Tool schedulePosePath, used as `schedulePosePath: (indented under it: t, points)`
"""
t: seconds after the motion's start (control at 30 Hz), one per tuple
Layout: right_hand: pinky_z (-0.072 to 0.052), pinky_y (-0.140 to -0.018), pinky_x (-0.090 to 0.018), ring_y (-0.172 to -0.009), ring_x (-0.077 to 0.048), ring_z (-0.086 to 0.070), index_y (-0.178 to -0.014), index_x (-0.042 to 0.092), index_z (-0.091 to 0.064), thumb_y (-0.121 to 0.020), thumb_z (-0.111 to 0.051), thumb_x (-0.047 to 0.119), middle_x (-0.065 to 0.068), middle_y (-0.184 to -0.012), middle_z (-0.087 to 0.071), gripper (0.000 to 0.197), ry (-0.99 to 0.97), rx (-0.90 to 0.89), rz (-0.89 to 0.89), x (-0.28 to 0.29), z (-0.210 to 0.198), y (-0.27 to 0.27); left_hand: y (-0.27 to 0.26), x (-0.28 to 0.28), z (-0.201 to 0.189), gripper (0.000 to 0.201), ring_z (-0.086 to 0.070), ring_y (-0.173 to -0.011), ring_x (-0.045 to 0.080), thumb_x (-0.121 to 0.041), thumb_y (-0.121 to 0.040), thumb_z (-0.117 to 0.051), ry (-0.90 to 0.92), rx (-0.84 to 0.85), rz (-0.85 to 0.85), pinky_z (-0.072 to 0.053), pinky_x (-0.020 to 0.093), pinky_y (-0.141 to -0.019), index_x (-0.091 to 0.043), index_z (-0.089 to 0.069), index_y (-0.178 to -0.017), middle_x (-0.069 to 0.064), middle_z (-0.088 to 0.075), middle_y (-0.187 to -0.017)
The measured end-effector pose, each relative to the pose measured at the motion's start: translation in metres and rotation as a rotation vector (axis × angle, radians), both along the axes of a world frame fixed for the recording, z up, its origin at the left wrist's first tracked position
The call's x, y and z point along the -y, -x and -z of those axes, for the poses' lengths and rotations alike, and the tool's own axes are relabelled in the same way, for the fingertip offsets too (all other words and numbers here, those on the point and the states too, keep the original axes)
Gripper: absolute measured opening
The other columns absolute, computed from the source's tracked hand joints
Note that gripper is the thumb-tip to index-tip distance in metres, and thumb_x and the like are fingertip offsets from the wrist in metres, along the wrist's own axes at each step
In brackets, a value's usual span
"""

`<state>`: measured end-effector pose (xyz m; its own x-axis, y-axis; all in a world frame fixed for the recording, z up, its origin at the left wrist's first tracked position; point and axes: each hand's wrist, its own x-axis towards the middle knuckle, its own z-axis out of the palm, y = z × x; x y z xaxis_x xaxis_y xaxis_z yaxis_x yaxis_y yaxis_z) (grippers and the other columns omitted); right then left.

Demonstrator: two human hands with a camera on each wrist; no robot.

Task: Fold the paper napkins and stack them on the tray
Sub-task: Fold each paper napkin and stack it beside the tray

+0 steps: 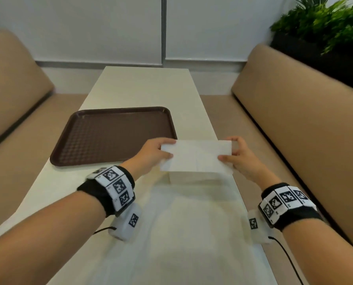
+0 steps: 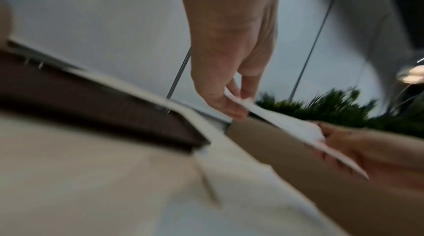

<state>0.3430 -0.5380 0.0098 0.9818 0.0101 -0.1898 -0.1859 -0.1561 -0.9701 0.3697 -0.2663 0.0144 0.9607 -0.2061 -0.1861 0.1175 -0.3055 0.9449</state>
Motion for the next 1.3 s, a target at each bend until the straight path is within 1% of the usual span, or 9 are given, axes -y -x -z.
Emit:
schedulePosePath:
  t: [0.2,0.43,0.53,0.67,0.73,0.87,0.97,1.13,1.3]
  points:
    - [-0.046,-0.063,-0.027,-0.082,-0.023,-0.057,-0.106,0.013,-0.055,-0.087,-0.06,0.004,-0.008,-0.098,-0.062,0.022,0.445,0.098,0.211,-0.006,0.042,-0.029,-0.014,0.03,0.06,0.031,-0.057,-0.104,0.022,0.004,-0.084,-0.064,-0.065,-0.031,-0.176,-0.046,0.031,-0.097,-0.008,-0.068,-0.112,0.011,-0.061,-0.118]
    - [-0.037,-0.082,-0.024,-0.104,-0.022,-0.049,-0.133,0.015,-0.04,-0.082,-0.056,-0.007,-0.009,-0.12,-0.048,0.058,0.622,0.15,0.227,-0.018,0.067,-0.027,-0.022,0.042,0.076,0.037,-0.056,-0.111,0.024,0.001,-0.082,-0.067,-0.3,0.087,-0.119,-0.042,0.022,-0.089,-0.007,-0.065,-0.118,0.011,-0.061,-0.124]
    - [-0.036,-0.063,-0.017,-0.08,-0.014,-0.042,-0.126,0.022,-0.044,-0.077,-0.042,-0.016,-0.003,-0.109,-0.035,0.061,0.672,0.164,0.188,-0.025,0.066,-0.025,-0.02,0.043,0.077,0.039,-0.055,-0.115,0.025,-0.001,-0.082,-0.068,-0.391,0.102,-0.073,-0.041,0.024,-0.095,-0.009,-0.064,-0.12,0.009,-0.06,-0.127]
    - [-0.035,-0.048,-0.01,-0.069,-0.01,-0.036,-0.103,0.002,-0.057,-0.076,-0.036,-0.017,0.003,-0.09,-0.032,0.039,0.709,0.109,0.211,-0.023,0.075,-0.03,-0.019,0.04,0.08,0.038,-0.056,-0.112,0.024,-0.003,-0.083,-0.068,-0.413,0.12,-0.067,-0.041,0.023,-0.092,-0.008,-0.064,-0.12,0.009,-0.062,-0.124]
    - [-0.037,-0.058,-0.009,-0.083,-0.017,-0.042,-0.105,0.001,-0.059,-0.083,-0.043,-0.006,0.008,-0.089,-0.035,0.028,0.743,0.046,0.179,-0.025,0.073,-0.03,-0.018,0.039,0.081,0.036,-0.053,-0.117,0.026,-0.008,-0.084,-0.068,-0.462,0.139,-0.05,-0.04,0.025,-0.094,-0.01,-0.065,-0.119,0.01,-0.06,-0.125]
    - [-0.027,-0.104,-0.042,-0.129,-0.034,-0.025,-0.122,0.029,-0.058,-0.09,-0.053,0.025,-0.008,-0.14,-0.024,0.032,1.203,-0.216,-0.036,-0.036,0.04,-0.017,-0.005,0.033,0.068,0.044,-0.034,-0.122,0.028,-0.041,-0.084,-0.066,-0.742,0.127,0.042,-0.036,0.034,-0.099,-0.029,-0.057,-0.126,0.008,-0.039,-0.126]
    - [-0.021,-0.112,-0.046,-0.139,-0.035,-0.015,-0.138,0.036,-0.042,-0.092,-0.053,0.041,-0.009,-0.153,-0.012,0.048,1.207,-0.2,-0.17,-0.043,0.005,0.012,0.017,0.01,0.044,0.038,-0.037,-0.115,0.024,-0.039,-0.086,-0.064,-0.614,0.112,0.017,-0.037,0.031,-0.096,-0.029,-0.059,-0.122,0.005,-0.036,-0.118]
    - [-0.039,-0.101,-0.028,-0.121,-0.018,-0.048,-0.13,0.023,-0.053,-0.088,-0.061,0.046,0.002,-0.129,-0.052,0.05,0.934,-0.031,-0.612,-0.082,-0.01,0.086,0.087,-0.053,0.006,0.012,-0.054,-0.077,0.016,-0.018,-0.091,-0.06,-0.226,0.109,-0.023,-0.041,0.013,-0.056,-0.022,-0.069,-0.098,-0.002,-0.057,-0.086]
    - [-0.041,-0.092,-0.035,-0.111,-0.024,-0.046,-0.128,0.014,-0.043,-0.066,-0.072,0.064,-0.004,-0.123,-0.049,0.085,1.194,-0.115,-0.682,-0.132,0.02,0.123,0.166,-0.101,-0.007,0.017,-0.06,-0.07,0.007,-0.015,-0.092,-0.058,-0.081,0.062,-0.108,-0.043,0.02,-0.064,-0.027,-0.071,-0.093,0.002,-0.066,-0.091]
